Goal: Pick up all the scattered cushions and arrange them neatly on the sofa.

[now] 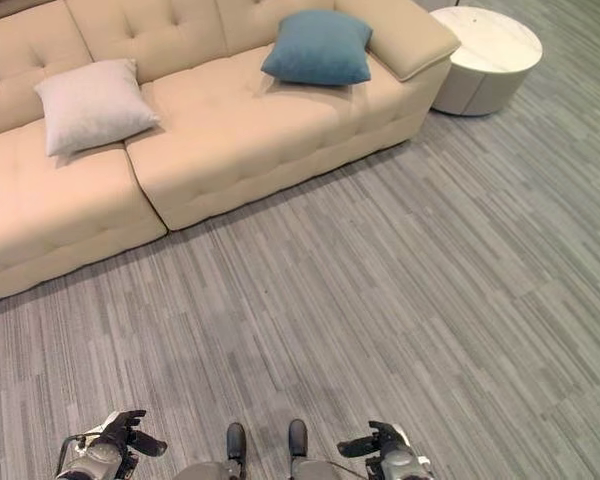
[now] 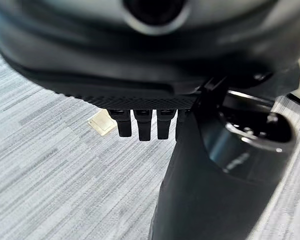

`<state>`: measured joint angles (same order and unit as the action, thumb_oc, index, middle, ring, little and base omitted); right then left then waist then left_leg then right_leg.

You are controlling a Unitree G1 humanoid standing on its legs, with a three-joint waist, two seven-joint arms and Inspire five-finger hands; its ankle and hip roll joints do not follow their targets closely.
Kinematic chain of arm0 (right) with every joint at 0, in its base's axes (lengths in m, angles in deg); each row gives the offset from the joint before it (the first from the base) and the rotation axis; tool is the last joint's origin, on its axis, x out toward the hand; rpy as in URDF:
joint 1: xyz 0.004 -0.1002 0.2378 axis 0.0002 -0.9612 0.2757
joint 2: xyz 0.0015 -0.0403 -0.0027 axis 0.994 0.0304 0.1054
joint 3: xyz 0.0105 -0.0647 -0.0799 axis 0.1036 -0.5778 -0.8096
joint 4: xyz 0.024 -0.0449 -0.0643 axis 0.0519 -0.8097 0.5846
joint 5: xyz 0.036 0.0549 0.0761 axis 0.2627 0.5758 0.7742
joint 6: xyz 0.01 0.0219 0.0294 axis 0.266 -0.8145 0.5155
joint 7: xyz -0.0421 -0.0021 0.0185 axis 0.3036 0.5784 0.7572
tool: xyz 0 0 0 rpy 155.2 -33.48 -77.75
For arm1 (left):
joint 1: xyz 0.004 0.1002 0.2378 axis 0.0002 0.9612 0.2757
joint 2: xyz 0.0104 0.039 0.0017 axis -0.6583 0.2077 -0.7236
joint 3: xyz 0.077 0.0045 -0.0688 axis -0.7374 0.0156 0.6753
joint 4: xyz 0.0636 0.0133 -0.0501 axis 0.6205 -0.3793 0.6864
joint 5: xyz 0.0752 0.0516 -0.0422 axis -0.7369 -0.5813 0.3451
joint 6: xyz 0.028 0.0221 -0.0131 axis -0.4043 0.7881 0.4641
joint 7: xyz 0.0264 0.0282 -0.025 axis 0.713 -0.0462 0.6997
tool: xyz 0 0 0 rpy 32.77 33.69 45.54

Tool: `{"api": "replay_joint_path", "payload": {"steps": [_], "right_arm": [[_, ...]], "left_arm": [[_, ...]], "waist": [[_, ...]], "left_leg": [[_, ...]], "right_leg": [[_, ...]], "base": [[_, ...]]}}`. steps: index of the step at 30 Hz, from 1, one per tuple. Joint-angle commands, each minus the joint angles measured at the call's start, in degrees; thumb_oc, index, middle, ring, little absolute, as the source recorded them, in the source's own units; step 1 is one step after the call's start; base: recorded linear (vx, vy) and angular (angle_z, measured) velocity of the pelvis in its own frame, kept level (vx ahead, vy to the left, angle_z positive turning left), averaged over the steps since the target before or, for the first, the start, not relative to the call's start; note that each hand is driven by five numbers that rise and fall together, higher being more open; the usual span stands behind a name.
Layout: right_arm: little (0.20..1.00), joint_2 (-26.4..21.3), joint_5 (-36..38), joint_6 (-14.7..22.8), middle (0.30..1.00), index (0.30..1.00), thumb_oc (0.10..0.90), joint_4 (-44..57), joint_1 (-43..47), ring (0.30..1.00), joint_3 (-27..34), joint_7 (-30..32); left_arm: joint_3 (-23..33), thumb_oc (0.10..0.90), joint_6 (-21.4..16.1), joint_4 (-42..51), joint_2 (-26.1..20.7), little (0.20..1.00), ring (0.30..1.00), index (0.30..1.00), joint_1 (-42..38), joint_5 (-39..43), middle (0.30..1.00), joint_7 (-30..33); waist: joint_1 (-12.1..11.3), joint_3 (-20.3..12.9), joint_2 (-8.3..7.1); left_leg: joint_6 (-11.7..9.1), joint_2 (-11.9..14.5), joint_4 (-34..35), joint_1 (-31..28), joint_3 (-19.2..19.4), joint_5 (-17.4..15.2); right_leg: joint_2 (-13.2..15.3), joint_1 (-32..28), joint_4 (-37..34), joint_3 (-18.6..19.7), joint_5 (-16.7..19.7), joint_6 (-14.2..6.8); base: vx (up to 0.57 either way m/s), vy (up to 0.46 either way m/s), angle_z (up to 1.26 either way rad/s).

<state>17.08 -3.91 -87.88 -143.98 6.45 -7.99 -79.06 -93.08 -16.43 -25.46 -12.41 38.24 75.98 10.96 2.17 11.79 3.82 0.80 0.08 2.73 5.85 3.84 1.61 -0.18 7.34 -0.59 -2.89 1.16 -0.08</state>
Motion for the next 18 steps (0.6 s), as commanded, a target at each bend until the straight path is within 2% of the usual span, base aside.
{"api": "replay_joint_path", "payload": {"steps": [1,3,4,6,7,8,9,10,11,12,13,15,16,17,18], "right_arm": [[0.900,-0.03,-2.10,1.13,0.900,0.900,0.800,2.45,1.58,0.900,-2.61,1.54],[0.900,-0.18,-2.11,1.32,0.900,0.900,0.800,3.63,3.07,0.900,-3.08,1.77],[0.900,-0.37,-2.01,1.60,0.900,0.900,0.800,3.97,3.29,0.900,-3.04,1.79],[0.900,-0.52,-1.83,1.95,0.900,0.900,0.800,4.24,3.02,0.900,-2.80,2.07],[0.900,-0.39,-1.96,1.85,0.900,0.900,0.800,4.08,2.40,0.900,-2.69,2.15],[0.900,-0.34,-2.40,1.75,0.900,0.900,0.800,3.68,1.78,0.900,-2.64,2.31],[0.900,-0.18,-2.63,1.50,0.900,0.900,0.800,3.01,0.76,0.900,-1.94,2.42],[0.900,-0.25,-2.69,1.51,0.900,0.900,0.800,3.05,0.56,0.900,-1.88,2.45],[0.900,-0.40,-2.84,1.22,0.900,0.900,0.800,2.34,-0.36,0.900,-1.20,2.62],[0.900,-0.40,-2.04,1.17,0.900,0.900,0.800,1.16,-1.56,0.900,-0.12,2.84],[0.900,-0.04,-0.21,1.08,0.900,0.900,0.800,-0.37,-2.69,0.900,1.32,2.93],[0.900,-0.43,4.11,1.39,0.900,0.900,0.800,-2.02,-4.25,0.900,4.73,3.02],[0.900,-0.94,6.33,1.68,0.900,0.900,0.800,-2.72,-4.40,0.900,6.02,3.22],[0.900,-1.43,10.98,2.95,0.900,0.900,0.800,-2.34,-3.66,0.900,8.00,4.51],[0.900,-1.89,11.91,3.30,0.900,0.900,0.800,-2.10,-3.05,0.900,8.18,5.14]], "left_arm": [[-0.27,0.800,-0.27,-2.64,-4.04,0.900,0.900,0.900,-1.42,-1.77,0.900,1.47],[-0.30,0.800,0.04,-2.93,-4.96,0.900,0.900,0.900,-1.51,-2.37,0.900,1.73],[-0.32,0.800,-0.06,-3.23,-5.38,0.900,0.900,0.900,-1.30,-2.64,0.900,1.70],[-0.27,0.800,0.02,-3.71,-5.55,0.900,0.900,0.900,-1.51,-3.22,0.900,1.39],[-0.25,0.800,0.09,-3.67,-5.40,0.900,0.900,0.900,-1.46,-3.46,0.900,1.28],[-0.23,0.800,0.23,-3.64,-5.16,0.900,0.900,0.900,-1.58,-3.64,0.900,1.54],[-0.23,0.800,0.28,-3.51,-4.85,0.900,0.900,0.900,-1.88,-4.09,0.900,1.57],[-0.33,0.800,0.29,-3.51,-4.75,0.900,0.900,0.900,-1.79,-4.13,0.900,1.58],[-0.40,0.800,0.52,-3.41,-4.62,0.900,0.900,0.900,-1.92,-4.65,0.900,1.60],[-0.74,0.800,0.35,-3.26,-4.55,0.900,0.900,0.900,-2.02,-5.28,0.900,1.43],[-0.58,0.800,0.36,-3.45,-4.20,0.900,0.900,0.900,-1.60,-5.25,0.900,1.73],[-0.57,0.800,0.08,-3.29,-3.01,0.900,0.900,0.900,-1.08,-4.83,0.900,1.65],[-0.58,0.800,-0.04,-3.23,-2.55,0.900,0.900,0.900,-0.80,-4.18,0.900,1.54],[-1.61,0.800,-0.14,-1.75,-2.30,0.900,0.900,0.900,-0.83,-3.63,0.900,1.77],[-2.56,0.800,-0.13,-0.83,-2.07,0.900,0.900,0.900,-1.48,-3.70,0.900,2.12]], "waist": [[0.33,0.76,-2.57],[0.28,1.77,-1.48],[0.59,2.32,-1.41],[1.86,2.66,-1.72],[2.31,2.49,-1.72],[2.79,2.44,-2.21],[3.08,1.95,-2.20],[2.98,1.99,-1.57],[3.25,1.79,-1.22],[3.59,1.13,-1.32],[4.16,-0.06,-1.02],[5.11,-1.68,0.08],[5.31,-2.06,0.33],[4.70,-1.50,-1.21],[4.14,-0.80,-2.83]], "left_leg": [[3.21,-2.60,-7.75,2.66,-0.68,-8.50],[3.13,-1.31,-7.06,0.85,0.75,-8.92],[2.82,-1.02,-6.58,-1.29,1.31,-9.35],[2.11,-0.95,-4.96,-5.80,2.18,-10.56],[1.67,-0.78,-3.70,-8.52,2.09,-12.24],[1.65,-1.07,-2.80,-10.13,2.95,-12.23],[1.22,-1.07,-1.86,-12.10,3.29,-13.51],[1.10,-0.46,-1.51,-12.76,3.21,-13.95],[0.67,-0.01,-1.00,-14.22,4.00,-14.53],[0.24,0.23,-1.20,-14.81,4.28,-15.13],[-0.15,0.65,-1.65,-15.99,4.51,-15.53],[-2.21,2.49,-8.13,-14.50,5.58,-11.77],[-4.02,3.86,-15.78,-12.48,6.32,-8.09],[-5.60,7.12,-34.20,-5.27,4.53,0.30],[-3.74,6.17,-40.58,-1.72,3.41,1.56]], "right_leg": [[7.74,5.85,20.78,-2.44,-2.90,-6.08],[9.43,9.72,27.24,-6.06,-2.60,-5.65],[9.59,10.34,27.67,-7.43,-3.41,-5.68],[8.48,11.96,22.92,-10.57,-3.11,-5.49],[7.88,12.14,20.88,-11.61,-3.83,-6.20],[8.18,12.59,16.92,-14.47,-1.40,-5.67],[8.71,14.00,15.08,-17.23,-0.70,-6.53],[8.14,13.49,15.15,-17.48,-1.17,-6.67],[8.87,14.45,13.84,-20.49,-0.56,-6.77],[8.34,12.54,10.53,-20.86,-1.52,-6.37],[7.45,10.77,9.76,-20.35,-1.53,-4.87],[4.42,7.26,8.29,-17.68,-3.11,-3.12],[2.86,5.24,7.28,-16.56,-3.33,-1.95],[0.57,1.38,6.23,-13.41,-4.63,1.23],[0.95,0.35,5.58,-12.17,-3.72,2.45]], "base": [[0.04,0.126,-0.21],[0.17,0.087,-0.38],[0.31,0.016,-0.50],[0.40,-0.085,-0.34],[0.39,-0.171,-0.21],[0.44,-0.199,-0.28],[0.29,-0.147,-0.23],[0.33,-0.134,-0.22],[0.26,-0.183,-0.26],[0.38,-0.257,-0.27],[0.42,-0.305,-0.22],[0.42,-0.265,-0.07],[0.52,-0.461,-0.12],[0.44,-0.476,-0.30],[0.41,-0.432,-0.77]]}}
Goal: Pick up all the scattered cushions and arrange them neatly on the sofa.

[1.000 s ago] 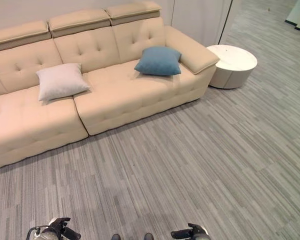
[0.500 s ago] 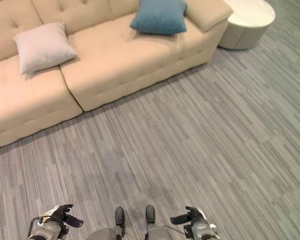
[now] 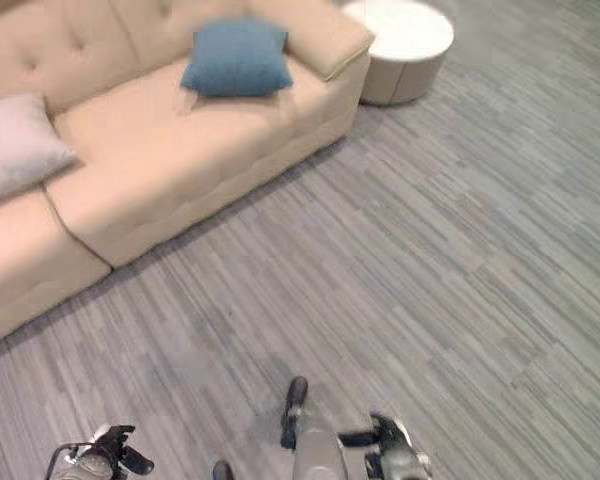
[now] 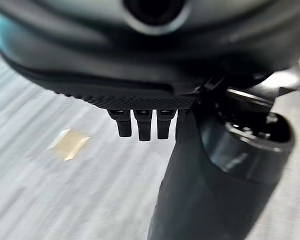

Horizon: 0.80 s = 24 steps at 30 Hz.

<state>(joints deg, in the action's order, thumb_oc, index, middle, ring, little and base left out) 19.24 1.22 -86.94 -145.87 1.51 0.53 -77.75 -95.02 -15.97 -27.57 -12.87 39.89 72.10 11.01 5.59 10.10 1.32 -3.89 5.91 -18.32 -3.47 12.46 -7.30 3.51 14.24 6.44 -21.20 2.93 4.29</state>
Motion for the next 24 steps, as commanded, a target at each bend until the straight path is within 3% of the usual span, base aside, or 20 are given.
{"api": "replay_joint_path", "payload": {"steps": [1,2,3,4,5,6,8,9,10,11,14,17,18,19,20,21,23,24], "right_arm": [[0.900,-4.69,7.78,2.79,0.900,0.900,0.800,0.70,2.65,0.900,-0.06,4.63],[0.900,-4.96,8.31,3.73,0.900,0.900,0.800,1.14,3.43,0.900,1.03,7.01],[0.900,-5.28,6.90,4.24,0.900,0.900,0.800,1.25,3.88,0.900,-0.95,7.82],[0.900,-4.58,7.01,4.42,0.900,0.900,0.800,1.70,4.37,0.900,-0.94,9.15],[0.900,-2.48,6.80,5.77,0.900,0.900,0.800,2.92,4.83,0.900,-3.95,10.50],[0.900,-1.54,6.37,6.07,0.900,0.900,0.800,3.77,5.22,0.900,-5.40,11.27],[0.900,-0.81,4.99,6.74,0.900,0.900,0.800,5.11,5.06,0.900,-7.90,12.41],[0.900,-0.81,4.99,6.74,0.900,0.900,0.800,5.11,5.06,0.900,-7.90,12.41],[0.900,-0.64,4.14,6.63,0.900,0.900,0.800,5.42,4.95,0.900,-8.55,13.29],[0.900,-0.15,3.46,6.52,0.900,0.900,0.800,5.51,4.76,0.900,-8.89,14.24],[0.900,0.66,2.55,5.99,0.900,0.900,0.800,5.19,3.76,0.900,-8.75,14.44],[0.900,2.26,1.34,5.29,0.900,0.900,0.800,4.12,2.17,0.900,-8.54,14.78],[0.900,3.08,1.09,4.99,0.900,0.900,0.800,3.32,1.49,0.900,-8.07,14.49],[0.900,3.08,1.09,4.99,0.900,0.900,0.800,3.32,1.49,0.900,-8.07,14.49],[0.900,3.24,1.03,5.08,0.900,0.900,0.800,3.19,1.20,0.900,-7.71,14.18],[0.900,3.35,1.04,5.02,0.900,0.900,0.800,3.28,0.78,0.900,-7.51,14.08],[0.900,3.33,1.05,5.02,0.900,0.900,0.800,3.28,0.78,0.900,-7.51,14.08],[0.900,2.66,-0.05,4.95,0.900,0.900,0.800,3.84,1.25,0.900,-7.12,14.67]], "left_arm": [[-1.54,0.800,-0.74,2.32,-1.82,0.900,0.900,0.900,-3.67,0.39,0.900,2.75],[-3.55,0.800,-2.77,4.11,-0.33,0.900,0.900,0.900,-0.03,-2.20,0.900,6.09],[-4.70,0.800,-0.76,4.87,-0.29,0.900,0.900,0.900,-2.31,-1.15,0.900,6.63],[-6.28,0.800,-2.34,6.42,1.39,0.900,0.900,0.900,-2.27,-2.69,0.900,9.53],[-8.73,0.800,-0.96,5.43,5.60,0.900,0.900,0.900,-3.99,-1.33,0.900,11.22],[-9.80,0.800,-0.57,5.40,6.27,0.900,0.900,0.900,-4.44,-1.88,0.900,11.89],[-9.81,0.800,-1.27,6.07,6.30,0.900,0.900,0.900,-4.66,-1.38,0.900,13.31],[-9.81,0.800,-1.27,6.07,6.30,0.900,0.900,0.900,-4.66,-1.38,0.900,13.31],[-9.59,0.800,-1.19,6.08,6.47,0.900,0.900,0.900,-4.99,-0.78,0.900,14.16],[-9.12,0.800,-0.84,5.35,6.74,0.900,0.900,0.900,-4.81,-0.75,0.900,14.92],[-7.98,0.800,0.01,3.93,6.90,0.900,0.900,0.900,-2.65,-2.17,0.900,15.48],[-6.04,0.800,0.74,1.48,7.20,0.900,0.900,0.900,0.03,-1.91,0.900,17.16],[-4.03,0.800,1.41,-1.22,6.89,0.900,0.900,0.900,1.55,-1.82,0.900,17.69],[-4.04,0.800,1.41,-1.22,6.89,0.900,0.900,0.900,1.56,-1.82,0.900,17.69],[-2.95,0.800,2.06,-2.75,6.81,0.900,0.900,0.900,2.44,-1.82,0.900,17.84],[-1.74,0.800,2.91,-3.89,6.49,0.900,0.900,0.900,2.94,-2.17,0.900,17.99],[-1.74,0.800,2.91,-3.89,6.51,0.900,0.900,0.900,2.94,-2.18,0.900,17.99],[0.54,0.800,4.19,-5.81,5.56,0.900,0.900,0.900,3.86,-1.94,0.900,19.13]], "waist": [[-0.10,1.52,-1.24],[-2.23,2.61,-2.08],[-3.06,2.57,-2.69],[-4.14,2.88,-2.96],[-6.00,2.89,-3.59],[-6.85,2.46,-3.04],[-8.79,2.12,-1.94],[-8.80,2.13,-1.95],[-9.48,2.23,-2.04],[-9.60,1.81,-1.61],[-10.43,0.15,-1.12],[-11.71,-2.03,-1.73],[-12.71,-3.21,-3.36],[-12.72,-3.24,-3.34],[-12.70,-3.40,-4.06],[-12.60,-3.25,-4.42],[-12.70,-3.40,-4.27],[-11.57,-1.83,-2.88]], "left_leg": [[1.62,-0.70,-25.79,10.51,-6.90,9.87],[2.61,-2.34,-28.71,15.47,-9.25,7.93],[3.54,-4.30,-26.62,18.11,-9.89,5.91],[3.83,-5.44,-24.75,20.21,-10.93,5.77],[4.53,-6.62,-16.62,22.46,-11.26,4.44],[4.66,-6.91,-5.36,22.49,-11.40,6.04],[4.05,-8.21,15.13,21.91,-13.35,12.59],[4.05,-8.21,15.19,21.86,-13.34,12.62],[3.61,-7.91,20.58,23.27,-13.30,13.51],[3.14,-7.59,23.31,25.23,-10.52,13.65],[3.66,-6.62,23.31,23.99,-7.70,14.59],[4.68,-7.46,18.95,23.84,-9.26,18.65],[5.77,-9.12,15.58,23.52,-9.48,16.67],[5.77,-9.10,15.57,23.55,-9.48,16.67],[6.32,-9.98,14.45,22.69,-9.20,15.24],[6.93,-10.59,13.51,21.55,-8.93,13.46],[6.89,-10.38,13.48,21.75,-8.92,13.49],[9.19,-11.98,12.47,15.94,-9.62,8.81]], "right_leg": [[-2.88,-8.02,-1.91,8.09,-5.57,-1.29],[-2.83,-9.40,-2.38,9.02,-5.59,-1.28],[-2.77,-10.81,-3.30,10.82,-6.04,-2.00],[-2.84,-12.34,-3.90,12.15,-5.99,-2.20],[-3.53,-15.48,-5.85,15.03,-6.69,-3.26],[-4.32,-16.92,-6.52,16.24,-7.07,-3.82],[-6.26,-20.51,-7.81,19.51,-7.92,-4.88],[-6.26,-20.52,-7.81,19.52,-7.92,-4.88],[-6.25,-22.54,-8.13,20.93,-8.92,-5.03],[-6.92,-24.22,-7.80,23.55,-10.12,-5.06],[-7.27,-26.23,-7.43,25.77,-11.90,-5.37],[-5.75,-27.47,-4.64,26.22,-13.57,-6.18],[-3.60,-26.66,1.16,25.84,-10.97,-8.65],[-3.61,-26.62,1.17,25.86,-10.96,-8.65],[-2.55,-25.45,6.01,25.10,-8.05,-10.40],[-1.19,-23.15,12.64,24.10,-2.94,-13.07],[-1.36,-22.95,12.60,24.20,-2.78,-13.04],[2.87,-15.81,32.34,17.79,9.88,-15.03]], "base": [[0.16,-0.226,-1.47],[0.25,-0.158,-1.93],[0.24,-0.101,-1.87],[0.48,-0.064,-1.32],[0.50,-0.027,-0.94],[0.59,0.009,-0.73],[0.46,0.049,-1.08],[0.39,0.019,-1.39],[0.48,0.041,-1.15],[0.48,0.041,-0.93],[0.50,0.106,-0.89],[0.66,0.182,-0.71],[0.64,0.159,-0.53],[0.63,0.149,-0.60],[0.33,0.086,-0.40],[0.33,0.086,-0.16],[0.29,0.125,0.21],[0.62,0.272,0.43]]}}
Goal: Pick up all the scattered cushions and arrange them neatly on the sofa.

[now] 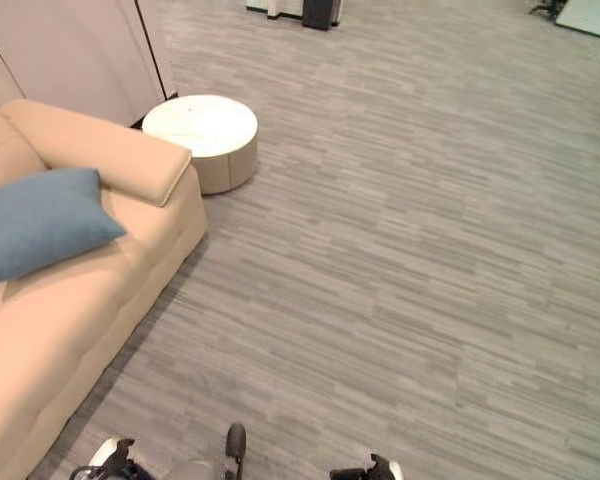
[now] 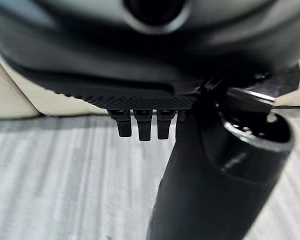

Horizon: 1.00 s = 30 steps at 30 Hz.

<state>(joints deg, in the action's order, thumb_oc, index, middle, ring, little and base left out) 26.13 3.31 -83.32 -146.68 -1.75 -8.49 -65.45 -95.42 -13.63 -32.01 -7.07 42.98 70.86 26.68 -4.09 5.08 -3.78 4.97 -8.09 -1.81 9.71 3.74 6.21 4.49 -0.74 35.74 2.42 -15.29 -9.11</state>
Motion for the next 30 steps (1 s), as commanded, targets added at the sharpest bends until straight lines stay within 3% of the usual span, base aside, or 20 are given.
{"api": "replay_joint_path", "payload": {"steps": [1,2,3,4,6,7,8,9,10,11,14,16,18,19,21,22,24,26,29,30], "right_arm": [[0.900,-4.50,-2.51,1.40,0.900,0.900,0.800,5.15,4.78,0.900,2.08,2.64],[0.900,-4.53,-2.51,1.40,0.900,0.900,0.800,5.15,4.79,0.900,2.08,2.63],[0.900,-5.09,-3.77,1.51,0.900,0.900,0.800,6.79,5.04,0.900,1.86,3.20],[0.900,-5.22,-4.05,1.77,0.900,0.900,0.800,7.58,5.17,0.900,1.62,3.52],[0.900,-5.40,-5.14,2.24,0.900,0.900,0.800,9.17,5.95,0.900,0.63,4.20],[0.900,-5.40,-5.68,2.19,0.900,0.900,0.800,9.96,6.11,0.900,0.34,4.30],[0.900,-5.49,-6.21,2.29,0.900,0.900,0.800,10.44,6.08,0.900,0.12,4.65],[0.900,-3.29,-10.26,5.21,0.900,0.900,0.800,14.32,9.01,0.900,-4.47,9.05],[0.900,-5.01,-10.90,4.03,0.900,0.900,0.800,19.91,10.89,0.900,-4.42,9.77],[0.900,-5.69,-9.65,1.00,0.900,0.900,0.800,12.53,1.47,0.900,0.62,3.81],[0.900,-5.99,-8.80,1.49,0.900,0.900,0.800,12.84,-2.50,0.900,0.31,1.19],[0.900,-5.84,-8.45,1.72,0.900,0.900,0.800,12.63,-2.35,0.900,-0.06,1.07],[0.900,-5.57,-8.11,2.02,0.900,0.900,0.800,13.66,-2.17,0.900,-0.59,0.37],[0.900,-5.54,-8.12,2.02,0.900,0.900,0.800,13.66,-2.16,0.900,-0.60,0.37],[0.900,-5.75,-8.34,2.55,0.900,0.900,0.800,15.17,-1.65,0.900,-1.18,0.54],[0.900,-5.95,-7.99,2.62,0.900,0.900,0.800,15.32,-1.42,0.900,-1.32,0.64],[0.900,-6.07,-7.54,2.49,0.900,0.900,0.800,14.98,-1.39,0.900,-1.26,0.78],[0.900,-5.97,-7.23,2.20,0.900,0.900,0.800,13.66,-1.06,0.900,-1.69,0.89],[0.900,-5.66,-6.51,2.40,0.900,0.900,0.800,11.94,-0.48,0.900,-2.44,0.49],[0.900,-5.65,-6.51,2.41,0.900,0.900,0.800,11.93,-0.47,0.900,-2.45,0.49]], "left_arm": [[1.47,0.800,1.97,-1.62,-0.75,0.900,0.900,0.900,0.87,-0.40,0.900,3.78],[1.48,0.800,1.97,-1.62,-0.73,0.900,0.900,0.900,0.86,-0.40,0.900,3.78],[2.25,0.800,2.17,-1.83,-1.26,0.900,0.900,0.900,0.91,-0.33,0.900,4.20],[2.33,0.800,2.12,-1.55,-1.46,0.900,0.900,0.900,0.80,-0.44,0.900,4.50],[2.15,0.800,1.24,-0.75,-1.13,0.900,0.900,0.900,0.20,-0.03,0.900,5.20],[2.34,0.800,0.86,-0.17,-0.98,0.900,0.900,0.900,-0.10,0.28,0.900,5.31],[2.49,0.800,0.14,0.62,-0.79,0.900,0.900,0.900,-0.57,1.12,0.900,5.58],[1.33,0.800,-0.94,1.35,1.10,0.900,0.900,0.900,-0.97,2.13,0.900,7.02],[2.15,0.800,-1.13,2.61,1.10,0.900,0.900,0.900,-0.58,2.14,0.900,7.09],[4.72,0.800,-2.73,3.24,0.96,0.900,0.900,0.900,-1.41,4.65,0.900,7.87],[6.04,0.800,-2.11,3.16,0.91,0.900,0.900,0.900,-1.52,6.02,0.900,7.67],[6.54,0.800,-2.23,2.78,0.94,0.900,0.900,0.900,-1.12,6.99,0.900,7.74],[7.35,0.800,-2.68,2.13,1.56,0.900,0.900,0.900,0.26,8.99,0.900,7.03],[7.35,0.800,-2.68,2.13,1.53,0.900,0.900,0.900,0.26,8.99,0.900,7.03],[7.31,0.800,-2.91,2.08,1.65,0.900,0.900,0.900,0.51,9.40,0.900,6.50],[7.11,0.800,-3.10,2.47,1.54,0.900,0.900,0.900,0.56,9.96,0.900,6.50],[6.96,0.800,-3.59,3.09,1.33,0.900,0.900,0.900,0.46,10.80,0.900,6.07],[6.38,0.800,-3.44,3.22,1.53,0.900,0.900,0.900,0.15,11.48,0.900,5.77],[7.02,0.800,-2.65,1.64,2.05,0.900,0.900,0.900,0.65,12.31,0.900,4.73],[7.03,0.800,-2.65,1.63,2.04,0.900,0.900,0.900,0.64,12.31,0.900,4.73]], "waist": [[-1.33,3.74,3.30],[-1.36,3.64,3.43],[0.19,4.88,5.57],[0.89,5.52,6.32],[2.39,6.29,7.21],[3.07,6.55,7.04],[3.66,6.56,6.62],[3.99,6.47,6.96],[4.37,6.58,6.86],[6.88,6.96,5.66],[7.44,6.06,3.05],[7.23,5.90,2.50],[6.77,5.72,2.28],[6.86,5.56,2.12],[6.33,6.38,1.13],[5.95,7.44,0.41],[5.42,8.56,-0.65],[5.14,9.30,-1.09],[4.38,9.18,-0.53],[4.46,9.07,-0.62]], "left_leg": [[1.05,2.09,-3.87,0.35,-1.72,-5.66],[1.03,2.23,-3.87,0.48,-1.74,-5.62],[1.64,2.50,-2.26,-4.81,-3.79,-7.08],[1.60,2.56,-1.67,-6.80,-4.43,-7.62],[0.86,2.50,-0.36,-10.68,-6.83,-8.91],[0.48,2.36,-0.57,-11.61,-7.62,-9.48],[-0.15,2.13,-0.68,-12.47,-8.83,-10.30],[-0.24,1.25,-0.77,-14.05,-11.05,-11.22],[-1.06,0.98,-1.35,-15.02,-12.50,-12.29],[-1.50,0.86,-1.19,-16.76,-13.02,-14.23],[-2.39,1.48,-2.22,-19.82,-14.99,-17.69],[-2.79,2.29,-3.23,-20.57,-15.91,-18.52],[-5.19,4.83,-10.64,-17.62,-15.30,-16.77],[-5.17,4.67,-10.57,-17.42,-15.37,-16.58],[-6.89,7.66,-23.21,-10.73,-12.31,-11.06],[-6.74,9.36,-30.59,-5.88,-10.71,-7.98],[-5.14,13.14,-35.39,-1.57,-4.92,-7.10],[-4.94,14.16,-33.80,2.67,-1.28,-8.47],[-4.82,11.35,-20.97,4.51,0.27,-10.35],[-4.81,11.23,-20.69,4.53,0.26,-10.12]], "right_leg": [[2.10,2.11,8.18,-7.16,28.26,-0.57],[1.96,2.21,8.07,-7.17,28.39,-0.54],[3.74,8.23,12.80,-10.18,23.46,1.50],[4.47,11.22,13.18,-11.20,20.55,2.18],[4.71,15.75,6.60,-12.74,15.67,3.57],[4.53,15.93,1.38,-12.33,15.06,3.70],[3.70,16.15,-5.83,-10.81,14.80,3.59],[2.73,16.53,-13.90,-8.04,15.95,3.34],[2.22,16.89,-20.43,-4.31,17.16,2.60],[1.26,18.32,-27.28,1.15,19.53,1.31],[1.58,16.49,-28.59,0.55,21.00,1.70],[0.84,16.34,-26.76,0.41,20.98,2.09],[-0.24,13.39,-25.99,-0.85,19.05,3.52],[-0.05,13.55,-26.06,-0.86,19.16,3.48],[-0.44,10.76,-26.28,-2.12,16.84,5.28],[-0.48,9.84,-26.12,-2.76,16.13,6.76],[-1.41,7.77,-26.43,-4.03,14.65,8.82],[-1.39,6.42,-26.86,-5.81,12.99,9.40],[-2.15,3.81,-28.47,-6.97,11.05,8.68],[-2.05,3.92,-28.51,-7.01,11.10,8.67]], "base": [[0.62,0.273,0.49],[0.51,0.166,0.55],[0.47,0.114,0.52],[0.61,0.096,0.48],[0.42,-0.103,0.39],[0.42,-0.223,0.53],[0.47,-0.230,0.67],[0.50,-0.259,0.83],[0.60,-0.305,1.07],[0.53,-0.354,1.27],[0.42,-0.379,0.78],[0.31,-0.331,0.41],[0.24,-0.321,0.34],[0.20,-0.286,0.54],[0.15,-0.309,0.41],[0.07,-0.349,0.26],[0.12,-0.385,0.38],[0.17,-0.264,0.50],[0.27,-0.102,0.74],[0.26,-0.003,0.25]]}}
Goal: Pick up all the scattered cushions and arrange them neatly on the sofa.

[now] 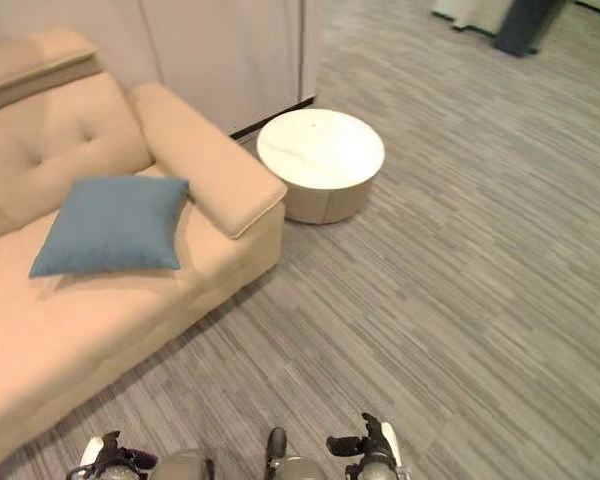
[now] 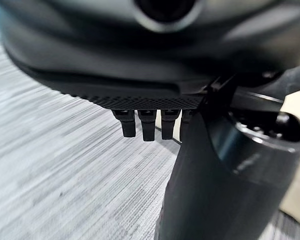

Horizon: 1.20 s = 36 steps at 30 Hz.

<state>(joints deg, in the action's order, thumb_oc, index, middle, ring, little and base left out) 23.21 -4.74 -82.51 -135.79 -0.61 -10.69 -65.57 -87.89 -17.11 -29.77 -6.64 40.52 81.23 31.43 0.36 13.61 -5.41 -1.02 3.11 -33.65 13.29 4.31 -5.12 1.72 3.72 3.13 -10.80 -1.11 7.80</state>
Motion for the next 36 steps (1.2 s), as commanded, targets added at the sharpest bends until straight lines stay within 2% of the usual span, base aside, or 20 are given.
{"api": "replay_joint_path", "payload": {"steps": [1,2,4,6,8,10,12,14,16,18,19,21,24,26,28,30,31,33,36], "right_arm": [[0.900,-2.54,1.38,1.52,0.900,0.900,0.800,0.21,-1.65,0.900,-0.64,0.56],[0.900,-2.39,1.21,1.09,0.900,0.900,0.800,-1.03,-1.42,0.900,-1.08,0.57],[0.900,-2.46,0.78,0.76,0.900,0.900,0.800,-2.06,-1.31,0.900,-1.40,1.20],[0.900,-2.34,0.28,0.20,0.900,0.900,0.800,-2.84,-2.10,0.900,-1.35,1.49],[0.900,-1.91,0.04,-0.10,0.900,0.900,0.800,-2.83,-2.92,0.900,-0.85,0.98],[0.900,-1.41,-0.57,-0.13,0.900,0.900,0.800,-3.65,-3.46,0.900,-0.57,0.84],[0.900,-0.93,-0.86,-0.38,0.900,0.900,0.800,-3.99,-3.63,0.900,-0.29,0.26],[0.900,-0.71,-0.97,-0.50,0.900,0.900,0.800,-4.45,-3.66,0.900,0.44,-0.19],[0.900,-0.35,-0.89,-0.80,0.900,0.900,0.800,-5.07,-3.66,0.900,0.85,-0.65],[0.900,-0.33,-0.47,-0.97,0.900,0.900,0.800,-5.19,-3.52,0.900,1.25,-0.66],[0.900,-0.21,-0.09,-1.04,0.900,0.900,0.800,-4.79,-3.45,0.900,1.46,-0.57],[0.900,0.19,0.36,-0.72,0.900,0.900,0.800,-4.68,-3.69,0.900,1.35,-0.57],[0.900,0.80,1.58,-0.14,0.900,0.900,0.800,-5.27,-3.65,0.900,1.32,-0.83],[0.900,1.11,2.32,0.04,0.900,0.900,0.800,-5.78,-3.76,0.900,1.76,-0.82],[0.900,1.10,2.54,0.01,0.900,0.900,0.800,-5.94,-3.83,0.900,2.02,-0.78],[0.900,0.98,2.79,0.27,0.900,0.900,0.800,-6.24,-4.69,0.900,2.72,-0.73],[0.900,0.95,2.67,0.21,0.900,0.900,0.800,-6.38,-5.28,0.900,3.02,-0.74],[0.900,0.80,2.50,0.02,0.900,0.900,0.800,-7.00,-5.72,0.900,3.80,-0.60],[0.900,0.34,1.97,-0.01,0.900,0.900,0.800,-6.86,-5.37,0.900,4.39,-0.25]], "left_arm": [[0.16,0.800,0.92,-1.54,1.62,0.900,0.900,0.900,3.72,2.74,0.900,-0.12],[1.16,0.800,1.51,-2.86,1.62,0.900,0.900,0.900,4.09,3.61,0.900,-0.28],[1.52,0.800,1.58,-3.56,1.31,0.900,0.900,0.900,4.15,3.85,0.900,0.05],[2.12,0.800,1.84,-4.02,1.19,0.900,0.900,0.900,5.01,3.82,0.900,0.30],[3.96,0.800,1.81,-4.04,1.10,0.900,0.900,0.900,6.57,4.34,0.900,0.03],[4.57,0.800,1.87,-3.53,1.13,0.900,0.900,0.900,6.99,4.76,0.900,0.15],[4.45,0.800,1.53,-3.08,1.09,0.900,0.900,0.900,6.48,5.24,0.900,-0.18],[3.82,0.800,1.44,-2.51,0.95,0.900,0.900,0.900,5.91,4.93,0.900,-0.52],[3.01,0.800,1.32,-1.51,0.38,0.900,0.900,0.900,4.76,4.20,0.900,-0.90],[2.47,0.800,1.08,-0.36,-0.11,0.900,0.900,0.900,3.53,4.38,0.900,-0.89],[1.87,0.800,1.09,0.35,-0.39,0.900,0.900,0.900,2.72,4.58,0.900,-0.80],[1.04,0.800,0.85,1.36,-0.81,0.900,0.900,0.900,1.60,4.38,0.900,-0.94],[0.05,0.800,0.53,1.68,-1.38,0.900,0.900,0.900,0.95,3.60,0.900,-1.36],[-0.06,0.800,0.77,0.83,-1.52,0.900,0.900,0.900,1.20,3.14,0.900,-1.47],[0.26,0.800,0.86,0.43,-1.51,0.900,0.900,0.900,1.26,3.19,0.900,-1.74],[1.37,0.800,1.18,-1.80,-1.53,0.900,0.900,0.900,2.28,3.89,0.900,-2.26],[1.79,0.800,1.28,-2.40,-1.54,0.900,0.900,0.900,2.59,4.06,0.900,-2.60],[2.62,0.800,1.12,-2.94,-1.30,0.900,0.900,0.900,2.81,4.60,0.900,-3.13],[3.67,0.800,0.88,-2.94,-1.48,0.900,0.900,0.900,3.43,5.08,0.900,-2.88]], "waist": [[-0.60,0.30,2.01],[-2.18,-0.17,3.65],[-3.26,0.02,3.52],[-3.97,-0.81,3.42],[-4.54,-2.10,3.67],[-4.84,-3.57,3.40],[-5.08,-4.76,2.10],[-5.18,-5.85,0.77],[-4.80,-6.25,-0.28],[-4.16,-5.42,0.29],[-3.46,-4.70,1.15],[-2.23,-2.52,2.49],[-0.26,0.02,3.46],[1.43,1.00,4.01],[2.02,1.20,4.38],[4.14,1.77,4.85],[4.91,2.15,4.65],[5.25,1.65,4.12],[5.19,0.14,3.56]], "left_leg": [[0.50,-0.71,18.65,1.43,-0.92,4.88],[-0.59,-0.55,30.36,2.85,-2.47,9.95],[-1.30,-0.58,37.87,5.06,-0.80,11.31],[-1.42,0.38,38.63,6.73,2.63,10.83],[-0.86,1.35,37.74,5.30,5.02,12.58],[-0.35,0.90,35.45,4.68,4.51,15.51],[0.56,-0.25,32.68,4.62,4.26,14.85],[1.51,-1.90,31.19,4.13,4.50,13.14],[3.05,-3.73,31.38,2.04,4.96,10.80],[4.66,-5.18,32.49,-0.93,4.86,9.37],[5.32,-5.46,33.42,-3.36,3.88,8.72],[5.92,-5.74,34.95,-7.09,1.38,7.82],[6.13,-6.49,35.23,-10.53,-1.97,6.57],[5.98,-7.02,35.47,-12.79,-3.86,5.36],[5.96,-6.96,35.23,-13.53,-4.41,4.88],[5.46,-7.65,33.61,-15.51,-6.04,2.93],[5.28,-8.19,32.58,-16.46,-6.87,2.13],[4.58,-9.18,30.84,-16.73,-7.60,0.82],[3.92,-9.35,31.89,-17.94,-7.76,0.26]], "right_leg": [[-0.50,-1.97,3.52,6.08,-3.75,-8.55],[-2.60,-4.99,2.72,6.64,-5.72,-8.58],[-2.45,-8.65,2.43,6.67,-7.87,-8.82],[-2.58,-11.62,2.84,6.98,-9.83,-9.28],[-2.59,-12.98,3.76,7.90,-11.23,-9.55],[-1.90,-14.18,5.01,8.04,-12.06,-9.92],[-0.23,-14.75,6.13,7.66,-11.79,-11.32],[2.09,-13.74,8.67,7.04,-8.32,-13.46],[4.60,-10.53,17.00,6.92,0.73,-16.26],[7.27,-6.79,26.92,5.12,10.47,-17.63],[7.91,-4.25,31.59,4.59,12.18,-16.73],[7.23,1.04,37.01,4.26,8.82,-14.46],[4.98,7.08,35.18,3.89,3.99,-12.87],[3.12,10.85,33.65,5.45,2.31,-12.41],[2.58,12.27,32.97,5.84,2.46,-12.39],[1.68,15.49,31.06,6.74,2.20,-12.06],[1.72,15.90,30.68,6.93,2.05,-12.10],[2.56,13.51,24.58,6.06,1.90,-12.19],[2.81,9.31,16.02,3.90,1.64,-12.28]], "base": [[0.45,0.033,0.10],[0.63,0.042,-0.01],[0.54,0.057,0.03],[0.47,0.117,-0.12],[0.48,0.152,-0.22],[0.45,0.174,-0.26],[0.39,0.191,-0.23],[0.37,0.213,0.10],[0.33,0.246,0.46],[0.31,0.255,0.33],[0.37,0.236,0.48],[0.34,0.159,0.59],[0.29,0.039,0.59],[0.30,0.002,0.65],[0.19,0.003,0.44],[0.32,-0.018,0.52],[0.38,-0.042,0.79],[0.25,-0.057,1.01],[0.24,-0.104,0.67]]}}
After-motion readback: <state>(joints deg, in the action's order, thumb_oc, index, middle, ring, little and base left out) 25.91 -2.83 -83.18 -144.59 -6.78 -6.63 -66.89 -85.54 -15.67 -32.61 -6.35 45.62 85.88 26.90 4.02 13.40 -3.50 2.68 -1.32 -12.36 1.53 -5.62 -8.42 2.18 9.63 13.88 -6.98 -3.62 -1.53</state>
